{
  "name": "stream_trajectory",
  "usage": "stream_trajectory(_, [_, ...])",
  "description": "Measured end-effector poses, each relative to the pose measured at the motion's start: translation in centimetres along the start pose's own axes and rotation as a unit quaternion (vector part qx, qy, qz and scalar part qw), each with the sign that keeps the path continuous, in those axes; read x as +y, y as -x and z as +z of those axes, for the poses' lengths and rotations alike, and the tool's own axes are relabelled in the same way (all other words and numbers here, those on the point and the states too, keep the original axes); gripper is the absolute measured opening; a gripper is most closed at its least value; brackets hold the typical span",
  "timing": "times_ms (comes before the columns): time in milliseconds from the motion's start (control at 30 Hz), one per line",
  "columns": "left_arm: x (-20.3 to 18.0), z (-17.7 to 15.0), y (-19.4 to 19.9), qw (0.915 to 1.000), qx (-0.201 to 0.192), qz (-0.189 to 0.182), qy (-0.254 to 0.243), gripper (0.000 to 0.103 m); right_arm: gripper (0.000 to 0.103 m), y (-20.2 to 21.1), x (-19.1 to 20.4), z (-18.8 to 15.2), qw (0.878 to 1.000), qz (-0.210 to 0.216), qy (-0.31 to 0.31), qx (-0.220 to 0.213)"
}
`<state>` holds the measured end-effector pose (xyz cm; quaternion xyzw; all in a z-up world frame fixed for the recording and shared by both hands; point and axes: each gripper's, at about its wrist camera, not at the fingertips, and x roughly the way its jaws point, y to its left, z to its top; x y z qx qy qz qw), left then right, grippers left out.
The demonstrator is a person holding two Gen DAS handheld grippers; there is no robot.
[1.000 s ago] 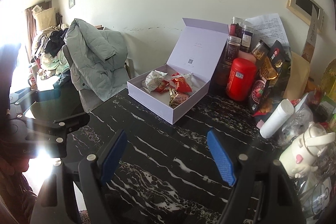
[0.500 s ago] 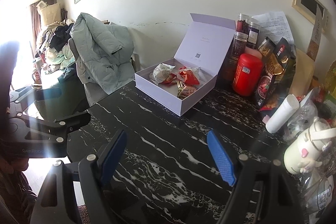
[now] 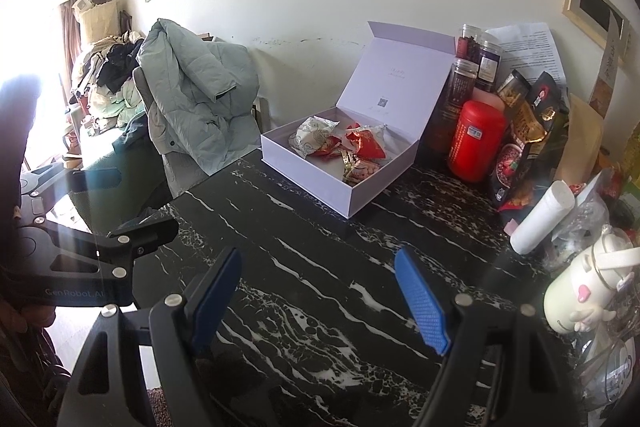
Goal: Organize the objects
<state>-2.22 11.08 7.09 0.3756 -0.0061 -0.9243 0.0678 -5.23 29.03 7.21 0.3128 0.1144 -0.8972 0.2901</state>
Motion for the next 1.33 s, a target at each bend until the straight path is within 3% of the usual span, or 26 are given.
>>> stream_trajectory(1333, [-0.1,0.2,-2.6,0.9994,0.034,-0.008,-0.004,0.095,0.081,-2.8,-1.0,0.0,1.000,-0.003,-0.005,0.029])
